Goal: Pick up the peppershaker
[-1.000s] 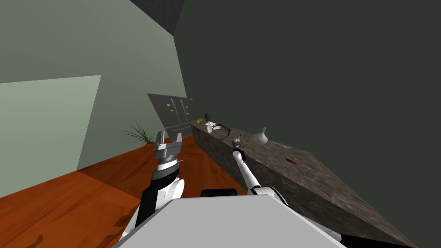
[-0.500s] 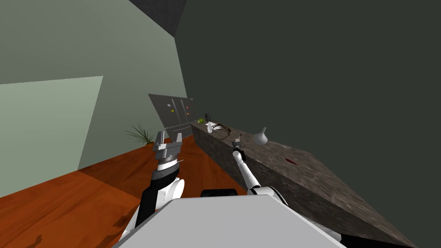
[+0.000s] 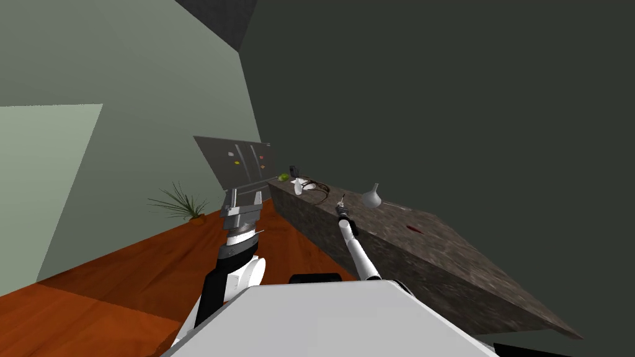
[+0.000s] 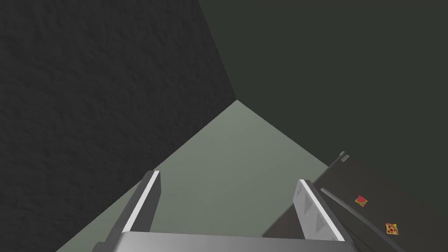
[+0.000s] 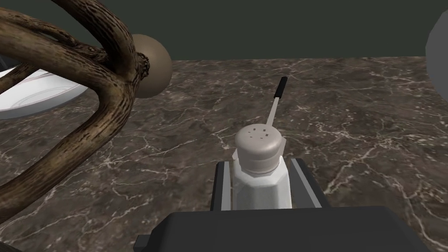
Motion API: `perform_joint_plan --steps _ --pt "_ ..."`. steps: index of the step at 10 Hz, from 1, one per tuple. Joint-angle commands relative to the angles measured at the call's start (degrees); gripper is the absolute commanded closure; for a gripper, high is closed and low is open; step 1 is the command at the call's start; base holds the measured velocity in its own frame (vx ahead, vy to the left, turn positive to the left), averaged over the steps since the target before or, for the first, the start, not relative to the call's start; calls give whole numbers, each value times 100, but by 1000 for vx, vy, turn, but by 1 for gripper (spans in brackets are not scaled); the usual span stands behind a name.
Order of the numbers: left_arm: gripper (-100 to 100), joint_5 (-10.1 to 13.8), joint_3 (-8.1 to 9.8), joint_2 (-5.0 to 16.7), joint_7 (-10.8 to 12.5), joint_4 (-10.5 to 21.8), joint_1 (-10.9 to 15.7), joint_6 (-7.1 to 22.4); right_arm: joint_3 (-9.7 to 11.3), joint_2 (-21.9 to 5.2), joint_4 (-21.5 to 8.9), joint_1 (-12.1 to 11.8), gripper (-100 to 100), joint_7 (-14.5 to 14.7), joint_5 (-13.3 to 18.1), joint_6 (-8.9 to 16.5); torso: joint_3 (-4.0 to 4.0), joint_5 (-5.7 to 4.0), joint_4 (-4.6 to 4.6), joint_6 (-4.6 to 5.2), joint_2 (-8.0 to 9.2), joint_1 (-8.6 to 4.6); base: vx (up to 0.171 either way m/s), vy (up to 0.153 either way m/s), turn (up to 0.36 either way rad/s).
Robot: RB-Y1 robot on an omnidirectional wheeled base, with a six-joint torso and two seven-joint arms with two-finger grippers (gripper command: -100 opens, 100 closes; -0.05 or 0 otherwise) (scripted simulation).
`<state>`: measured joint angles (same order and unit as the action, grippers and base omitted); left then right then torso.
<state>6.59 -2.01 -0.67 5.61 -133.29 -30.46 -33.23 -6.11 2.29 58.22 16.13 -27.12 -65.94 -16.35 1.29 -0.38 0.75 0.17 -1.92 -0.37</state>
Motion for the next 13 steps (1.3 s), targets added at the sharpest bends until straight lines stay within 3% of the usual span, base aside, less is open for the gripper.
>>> perform_joint_plan --steps 1,2,3,4,5,7,9,11,13 --pt "0 0 0 0 0 0 0 0 -34 3 286 -286 100 286 -286 286 0 0 0 0 0 0 193 90 -192" --pt "0 0 0 0 0 0 1 0 -34 3 392 -480 100 366 -384 489 2 -2 2 -6 -1 -8 86 27 14" --pt "0 0 0 1 0 0 2 0 -116 -9 744 -701 100 697 -624 717 -8 -13 6 -14 26 -27 104 50 -300" --pt "0 0 0 0 0 0 1 0 -116 -9 861 -868 100 844 -792 909 4 -16 21 6 17 -32 119 80 -178" --pt "0 0 0 0 0 0 2 0 -116 -9 861 -970 100 844 -847 1043 20 -25 38 -2 1 -37 70 50 14" --pt "0 0 0 0 0 0 1 0 -198 -20 1296 -1251 100 1290 -1256 1416 50 -44 71 -4 -28 -45 126 75 -227" --pt "0 0 0 1 0 1 3 1 -198 -20 1329 -1454 100 1323 -1310 1617 72 -66 96 -33 -45 -50 46 30 1" --pt "0 0 0 1 0 1 3 1 -198 -20 1329 -1454 100 1323 -1310 1646 86 -98 139 -43 -30 -58 -10 -4 17" --pt "0 0 0 0 0 0 1 0 -280 -32 1798 -1876 100 1758 -1731 2061 109 -101 162 -32 -56 -31 116 92 -249"
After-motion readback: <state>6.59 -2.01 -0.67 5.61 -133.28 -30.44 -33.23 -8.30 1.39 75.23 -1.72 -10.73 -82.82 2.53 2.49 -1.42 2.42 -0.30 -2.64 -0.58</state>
